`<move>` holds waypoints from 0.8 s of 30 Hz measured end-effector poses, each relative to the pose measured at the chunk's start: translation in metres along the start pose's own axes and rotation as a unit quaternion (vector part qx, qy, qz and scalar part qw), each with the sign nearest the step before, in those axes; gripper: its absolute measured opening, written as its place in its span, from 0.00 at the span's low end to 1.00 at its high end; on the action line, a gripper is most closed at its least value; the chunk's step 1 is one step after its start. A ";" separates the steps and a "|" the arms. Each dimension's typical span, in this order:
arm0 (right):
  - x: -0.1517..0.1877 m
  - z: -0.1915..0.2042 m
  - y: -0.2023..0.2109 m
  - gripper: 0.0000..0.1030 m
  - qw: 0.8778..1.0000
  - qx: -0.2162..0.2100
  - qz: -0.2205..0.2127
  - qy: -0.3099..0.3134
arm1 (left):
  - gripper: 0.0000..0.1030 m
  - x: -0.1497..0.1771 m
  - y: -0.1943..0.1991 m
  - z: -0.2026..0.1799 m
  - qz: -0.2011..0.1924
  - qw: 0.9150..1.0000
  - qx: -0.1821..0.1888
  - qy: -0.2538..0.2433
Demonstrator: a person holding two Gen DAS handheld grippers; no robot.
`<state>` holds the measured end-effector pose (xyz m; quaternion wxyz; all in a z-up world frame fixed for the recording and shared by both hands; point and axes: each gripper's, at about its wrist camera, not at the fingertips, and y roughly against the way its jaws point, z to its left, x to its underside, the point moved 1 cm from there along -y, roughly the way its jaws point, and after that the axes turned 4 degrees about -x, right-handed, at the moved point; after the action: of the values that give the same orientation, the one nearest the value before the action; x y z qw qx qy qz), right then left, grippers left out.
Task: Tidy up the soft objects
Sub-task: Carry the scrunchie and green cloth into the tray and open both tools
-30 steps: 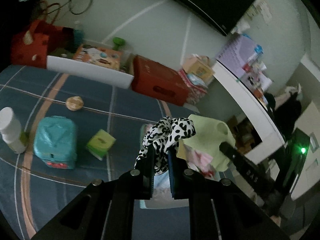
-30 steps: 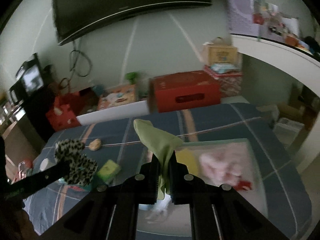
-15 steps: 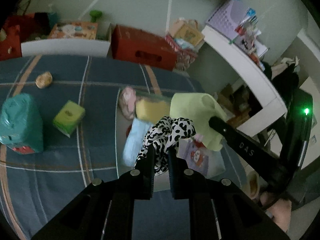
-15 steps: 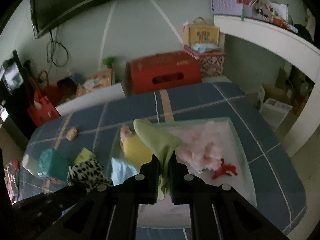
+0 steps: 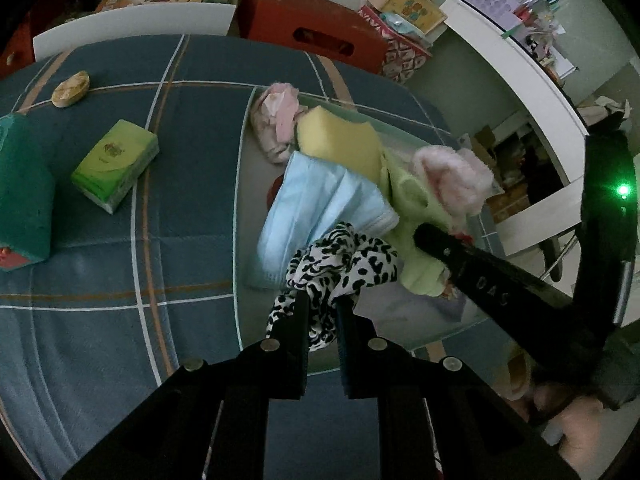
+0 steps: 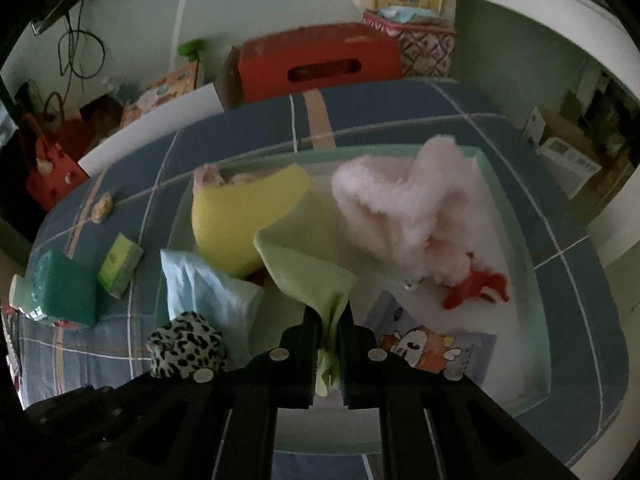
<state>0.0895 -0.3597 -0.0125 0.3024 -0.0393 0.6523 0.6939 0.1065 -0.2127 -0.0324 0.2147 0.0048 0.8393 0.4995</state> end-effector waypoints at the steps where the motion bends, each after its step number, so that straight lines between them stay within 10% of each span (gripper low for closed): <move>1: 0.001 0.000 -0.003 0.09 1.000 0.001 0.004 0.001 | 0.12 0.000 -0.002 0.001 0.002 1.000 -0.002 0.001; 15: 0.004 0.007 -0.018 0.12 1.000 0.012 0.024 0.014 | 0.14 0.001 -0.009 0.007 0.020 1.000 -0.018 0.014; 24: 0.000 0.011 -0.002 0.17 0.999 0.033 0.008 0.023 | 0.42 -0.002 0.015 -0.002 0.012 1.000 -0.014 0.002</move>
<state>0.0936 -0.3496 -0.0126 0.2830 -0.0400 0.6818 0.6734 0.1050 -0.2071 -0.0182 0.2070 0.0110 0.8323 0.5141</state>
